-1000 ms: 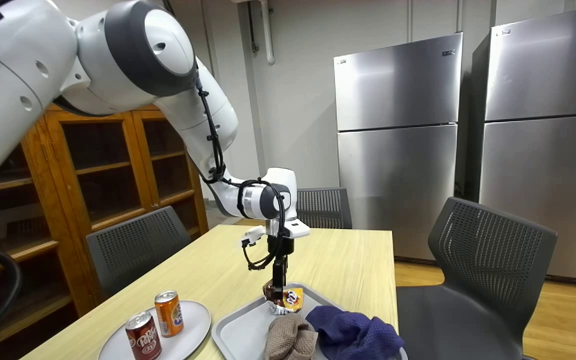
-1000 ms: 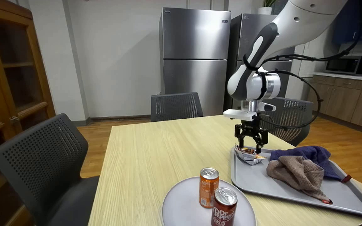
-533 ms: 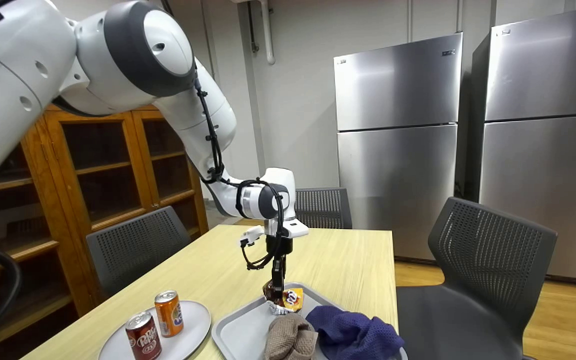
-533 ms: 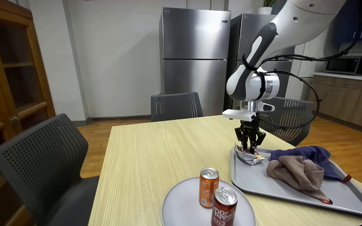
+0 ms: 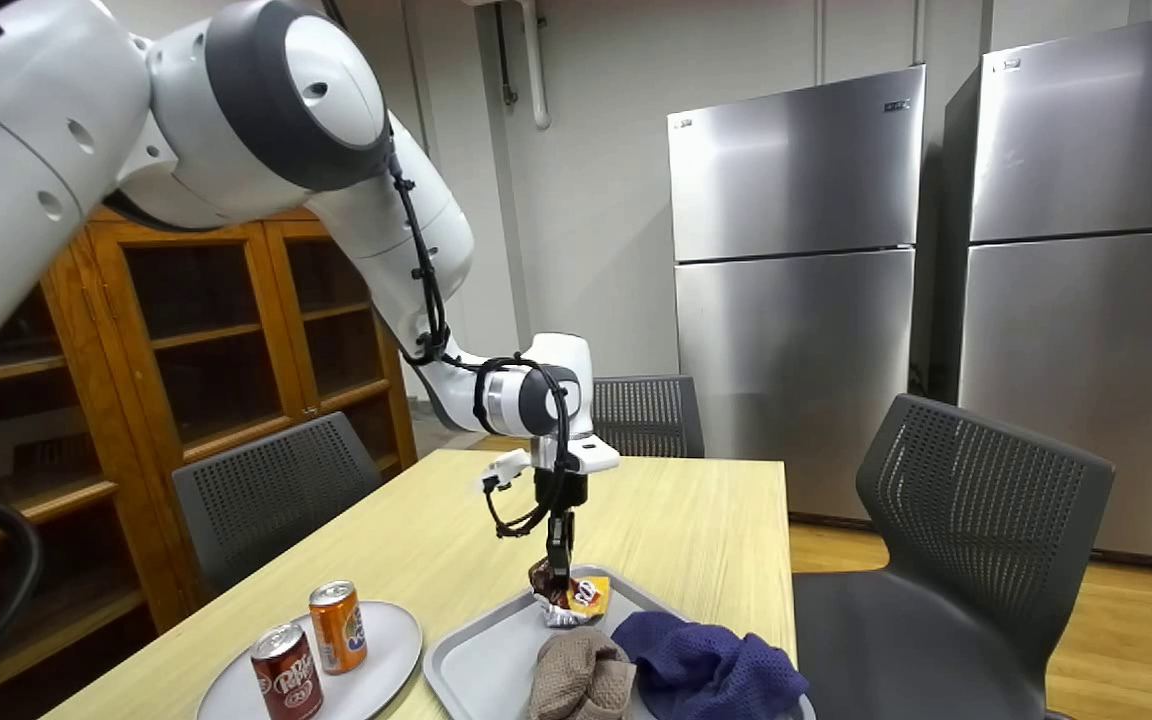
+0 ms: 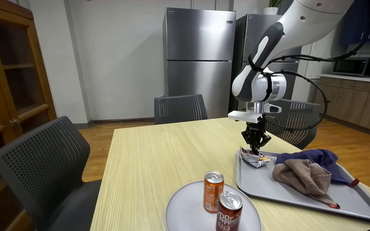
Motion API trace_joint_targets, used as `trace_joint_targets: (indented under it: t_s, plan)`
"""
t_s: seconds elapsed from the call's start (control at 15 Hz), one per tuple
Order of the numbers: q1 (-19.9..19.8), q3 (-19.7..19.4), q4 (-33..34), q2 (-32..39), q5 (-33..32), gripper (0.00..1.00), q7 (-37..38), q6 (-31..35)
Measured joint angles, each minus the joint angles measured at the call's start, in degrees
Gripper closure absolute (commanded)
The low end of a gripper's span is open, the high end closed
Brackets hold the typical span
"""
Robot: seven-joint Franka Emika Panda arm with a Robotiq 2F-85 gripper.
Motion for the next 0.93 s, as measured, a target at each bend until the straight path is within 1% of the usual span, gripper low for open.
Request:
trace_joint_targets:
  t_s: [0.4,0.67,0.93]
  plan:
    - [1.2,0.0,0.0,-2.4,-0.2,1.00,0.0,0.0]
    - [3.2,0.3,0.0,-4.1,-0.2,1.00,0.0,0.0]
    - [5.5,1.5,0.0,-4.8,-0.2,1.00,-0.1,0.0]
